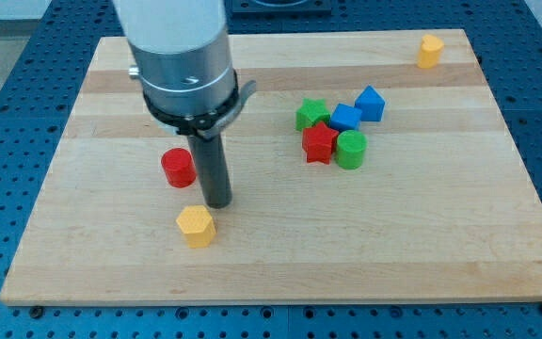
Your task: Push the yellow hexagon slightly left
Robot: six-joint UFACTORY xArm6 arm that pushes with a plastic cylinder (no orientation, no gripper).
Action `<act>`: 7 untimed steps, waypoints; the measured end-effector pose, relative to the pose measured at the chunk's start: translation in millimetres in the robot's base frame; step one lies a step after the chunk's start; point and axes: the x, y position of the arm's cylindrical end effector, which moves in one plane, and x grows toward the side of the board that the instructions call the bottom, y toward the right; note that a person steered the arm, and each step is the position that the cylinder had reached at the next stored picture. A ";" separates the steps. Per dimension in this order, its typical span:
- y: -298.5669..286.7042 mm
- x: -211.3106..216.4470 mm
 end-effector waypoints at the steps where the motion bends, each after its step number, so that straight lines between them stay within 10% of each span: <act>1: 5.9 23.9; 7: -0.8 3.9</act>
